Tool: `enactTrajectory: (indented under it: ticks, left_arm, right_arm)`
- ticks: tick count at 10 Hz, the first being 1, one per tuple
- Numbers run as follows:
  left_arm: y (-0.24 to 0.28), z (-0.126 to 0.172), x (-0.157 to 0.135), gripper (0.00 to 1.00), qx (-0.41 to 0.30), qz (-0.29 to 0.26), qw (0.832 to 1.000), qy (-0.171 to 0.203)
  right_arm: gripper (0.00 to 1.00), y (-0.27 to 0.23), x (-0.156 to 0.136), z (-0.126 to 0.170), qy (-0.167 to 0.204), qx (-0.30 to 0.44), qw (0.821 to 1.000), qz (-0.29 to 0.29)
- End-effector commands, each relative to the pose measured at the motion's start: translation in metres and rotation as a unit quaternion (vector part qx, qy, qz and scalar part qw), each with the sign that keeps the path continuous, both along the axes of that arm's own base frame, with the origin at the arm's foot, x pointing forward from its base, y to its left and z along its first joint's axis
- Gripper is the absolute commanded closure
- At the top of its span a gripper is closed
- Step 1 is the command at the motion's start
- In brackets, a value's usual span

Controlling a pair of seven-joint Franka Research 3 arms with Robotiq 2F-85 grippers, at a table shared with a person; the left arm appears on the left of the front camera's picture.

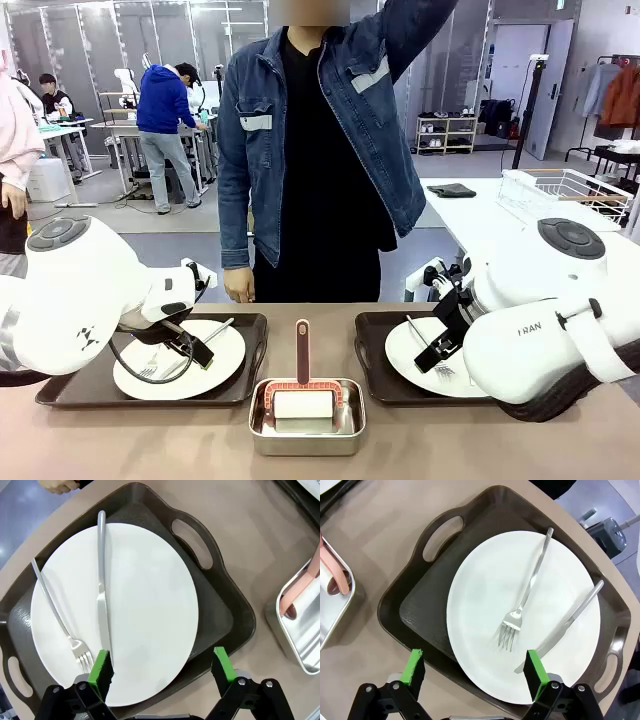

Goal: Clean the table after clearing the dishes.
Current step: When the left (or right) Handle tray is removed, use the left hand (or right hand) to clean the left (or right) side of the table with the Lint Roller.

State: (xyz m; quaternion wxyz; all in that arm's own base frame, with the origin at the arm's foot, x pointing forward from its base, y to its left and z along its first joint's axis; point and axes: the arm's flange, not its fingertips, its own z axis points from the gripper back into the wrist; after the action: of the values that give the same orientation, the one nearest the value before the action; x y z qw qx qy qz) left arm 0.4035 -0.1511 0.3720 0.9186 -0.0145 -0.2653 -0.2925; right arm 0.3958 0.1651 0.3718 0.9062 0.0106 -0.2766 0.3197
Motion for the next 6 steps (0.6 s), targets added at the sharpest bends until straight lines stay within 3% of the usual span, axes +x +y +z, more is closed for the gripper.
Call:
enactTrajectory:
  ticks: [1, 6]
  left_arm:
    - [-0.0002, 0.0, -0.0001, 0.0, 0.0, 0.0, 1.0, 0.0]
    - [-0.0002, 0.0, -0.0001, 0.0, 0.0, 0.0, 1.0, 0.0]
  right_arm:
    - [0.0, 0.0, 0.0, 0.0, 0.0, 0.0, 1.0, 0.0]
    - [0.0, 0.0, 0.0, 0.0, 0.0, 0.0, 1.0, 0.0]
